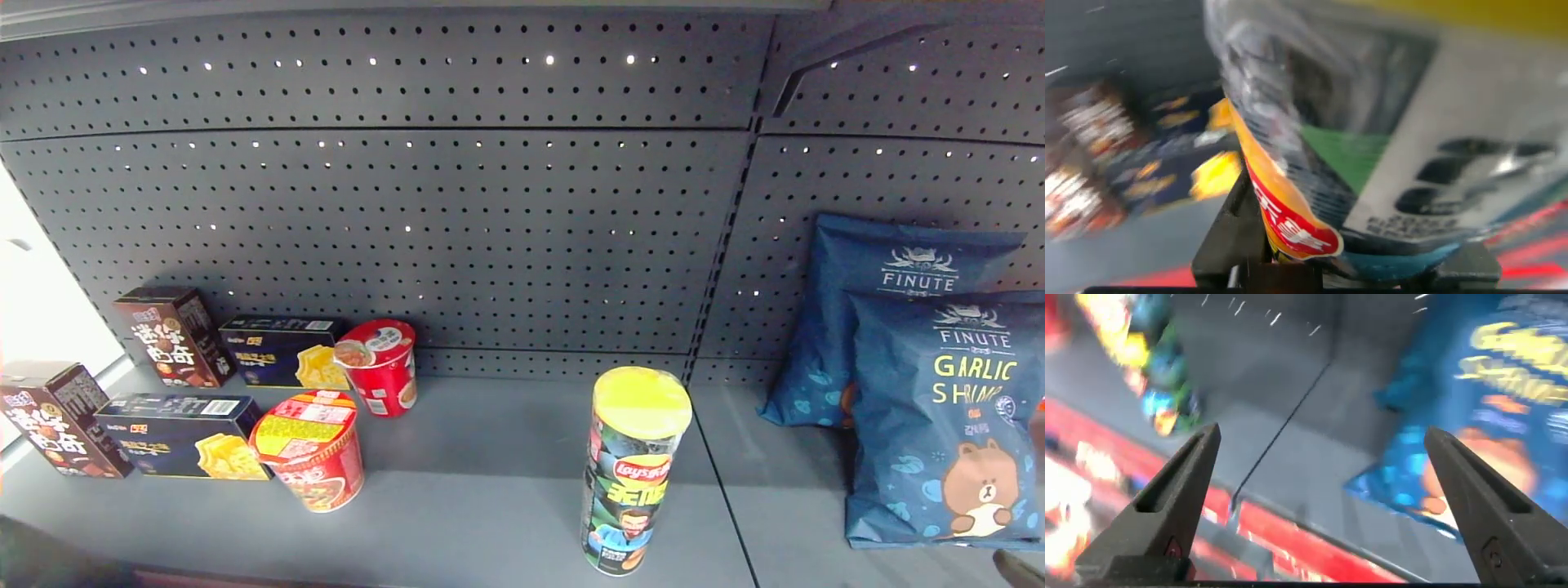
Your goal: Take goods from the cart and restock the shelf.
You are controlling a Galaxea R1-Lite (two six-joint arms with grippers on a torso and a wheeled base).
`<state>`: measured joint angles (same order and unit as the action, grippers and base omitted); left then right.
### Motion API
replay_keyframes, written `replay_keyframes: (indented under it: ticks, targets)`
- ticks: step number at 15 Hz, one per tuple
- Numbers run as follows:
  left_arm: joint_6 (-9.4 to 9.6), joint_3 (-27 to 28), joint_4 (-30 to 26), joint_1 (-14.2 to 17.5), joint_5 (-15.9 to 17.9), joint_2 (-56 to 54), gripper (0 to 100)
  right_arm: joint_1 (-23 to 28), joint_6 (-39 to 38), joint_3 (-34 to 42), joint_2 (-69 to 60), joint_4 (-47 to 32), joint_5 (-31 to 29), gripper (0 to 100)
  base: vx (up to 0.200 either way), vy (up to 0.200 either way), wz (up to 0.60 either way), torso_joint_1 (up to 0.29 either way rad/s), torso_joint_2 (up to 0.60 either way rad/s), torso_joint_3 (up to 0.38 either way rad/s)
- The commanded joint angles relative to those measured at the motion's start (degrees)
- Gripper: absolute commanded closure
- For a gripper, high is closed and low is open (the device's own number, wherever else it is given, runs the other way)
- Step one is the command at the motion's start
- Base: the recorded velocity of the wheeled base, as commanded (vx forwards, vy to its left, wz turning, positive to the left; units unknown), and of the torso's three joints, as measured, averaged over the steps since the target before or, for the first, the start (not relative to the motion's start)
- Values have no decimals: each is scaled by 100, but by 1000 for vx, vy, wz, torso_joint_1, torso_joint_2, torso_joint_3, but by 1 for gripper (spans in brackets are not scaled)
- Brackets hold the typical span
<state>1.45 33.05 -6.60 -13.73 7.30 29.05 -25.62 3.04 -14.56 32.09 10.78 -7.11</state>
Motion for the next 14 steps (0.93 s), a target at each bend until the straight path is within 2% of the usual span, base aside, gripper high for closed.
replay_keyframes:
  ticks: [1,3,4,6,7,8,9,10,11,14]
  targets:
    - [-4,176,431,-95,404,1261,100,418,-66,331,-431,-5,8,0,0,0,0,0,0,0]
    - [-31,176,668,-341,430,1613,100,603,-75,735,-651,-5,8,0,0,0,0,0,0,0]
    - [-92,184,906,-684,430,1929,100,796,-75,1042,-827,-14,16,0,0,0,0,0,0,0]
    - [-426,193,1433,-1167,430,2597,100,840,-110,1376,-1020,-14,16,0,0,0,0,0,0,0]
    - [-461,193,1600,-1238,430,2782,100,849,-119,1403,-1055,-58,16,0,0,0,0,0,0,0]
    - [-479,184,2075,-1387,430,3247,100,866,-119,1394,-1152,-216,16,0,0,0,0,0,0,0]
    - [-505,158,2681,-1475,448,3792,100,1077,-172,1394,-1319,-383,16,0,0,0,0,0,0,0]
    - [-549,149,2883,-1484,483,3959,100,1156,-207,1394,-1380,-445,16,0,0,0,0,0,0,0]
    - [-585,167,3147,-1554,799,4276,100,1350,-286,1376,-1583,-577,16,0,0,0,0,0,0,0]
    - [-576,378,3261,-1493,1247,4952,100,1481,-304,1333,-1758,-779,16,0,0,0,0,0,0,0]
